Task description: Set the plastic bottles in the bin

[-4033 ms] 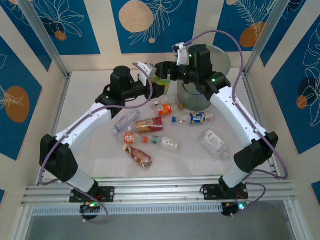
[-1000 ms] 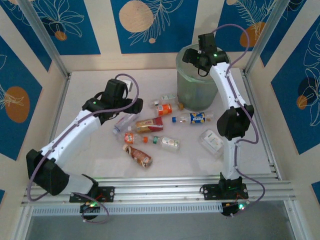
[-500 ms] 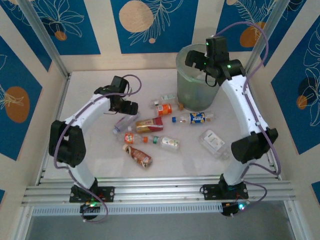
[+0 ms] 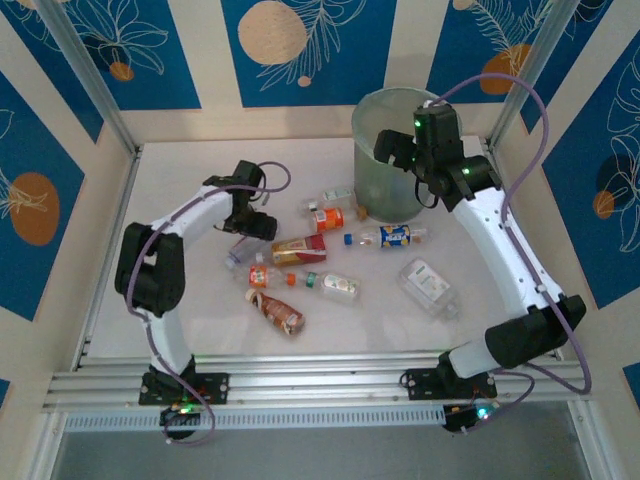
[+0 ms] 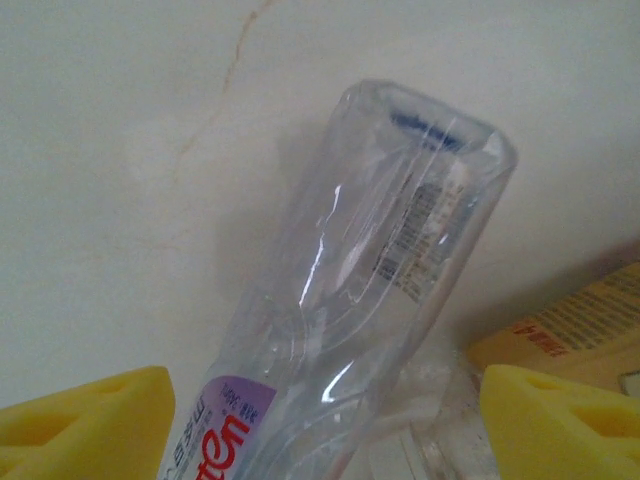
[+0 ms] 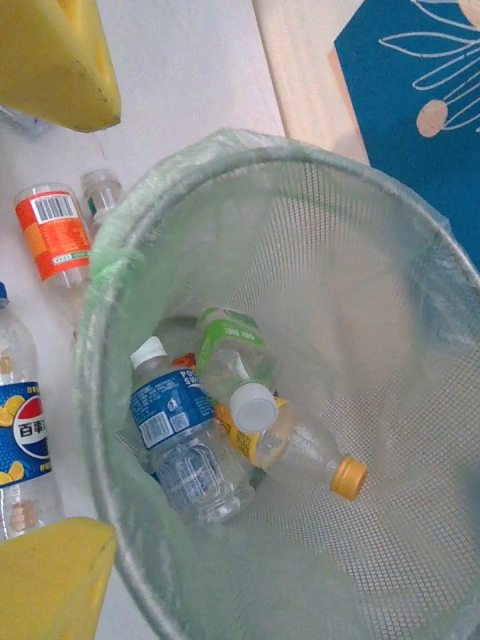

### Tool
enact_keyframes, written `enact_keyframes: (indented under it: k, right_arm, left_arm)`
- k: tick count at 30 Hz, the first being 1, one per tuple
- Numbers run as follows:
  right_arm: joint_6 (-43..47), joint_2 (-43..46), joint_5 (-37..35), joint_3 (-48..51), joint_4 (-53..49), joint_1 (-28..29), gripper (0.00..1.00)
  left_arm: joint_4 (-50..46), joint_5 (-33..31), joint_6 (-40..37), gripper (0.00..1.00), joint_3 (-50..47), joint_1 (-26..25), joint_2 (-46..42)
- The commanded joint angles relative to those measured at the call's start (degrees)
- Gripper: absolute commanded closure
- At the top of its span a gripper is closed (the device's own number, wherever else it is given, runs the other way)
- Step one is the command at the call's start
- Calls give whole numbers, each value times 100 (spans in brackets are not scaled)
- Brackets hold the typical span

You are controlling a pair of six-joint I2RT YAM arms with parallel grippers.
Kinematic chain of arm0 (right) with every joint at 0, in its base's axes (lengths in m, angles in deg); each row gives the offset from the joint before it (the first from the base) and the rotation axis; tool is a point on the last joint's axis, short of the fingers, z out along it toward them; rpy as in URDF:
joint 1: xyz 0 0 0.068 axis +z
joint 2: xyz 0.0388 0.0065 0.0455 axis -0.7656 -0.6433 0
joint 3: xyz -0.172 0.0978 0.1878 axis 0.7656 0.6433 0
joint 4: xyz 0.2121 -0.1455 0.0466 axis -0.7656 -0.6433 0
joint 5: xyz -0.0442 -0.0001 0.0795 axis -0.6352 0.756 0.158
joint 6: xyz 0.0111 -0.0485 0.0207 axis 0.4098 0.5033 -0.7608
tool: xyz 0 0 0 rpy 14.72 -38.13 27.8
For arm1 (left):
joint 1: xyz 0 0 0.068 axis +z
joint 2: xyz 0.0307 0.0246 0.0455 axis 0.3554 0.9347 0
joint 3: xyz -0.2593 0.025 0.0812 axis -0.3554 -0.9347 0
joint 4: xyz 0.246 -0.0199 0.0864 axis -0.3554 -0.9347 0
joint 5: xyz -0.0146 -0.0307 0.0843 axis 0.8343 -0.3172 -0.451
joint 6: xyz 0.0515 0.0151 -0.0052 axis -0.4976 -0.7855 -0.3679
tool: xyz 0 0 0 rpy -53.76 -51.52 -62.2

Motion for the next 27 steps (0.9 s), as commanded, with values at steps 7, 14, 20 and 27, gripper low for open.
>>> enact_keyframes:
  k: [7,14,20,27]
  right_arm:
    - [-84,321,-327,262,263,250,1]
    - [-68,374,-472,337,287,378,1]
    - [-28,410,-512,393,379,462,1]
    - [-107,423,-463,482,367,484,1]
  left_arm:
    - [-353,-470,-186,25,307,222,417]
    - [-319,-348,-213,25,453,550,747]
    - [-204,-155,-156,29,528,673,953]
    - [-126,-171,-171,42,569,692,879]
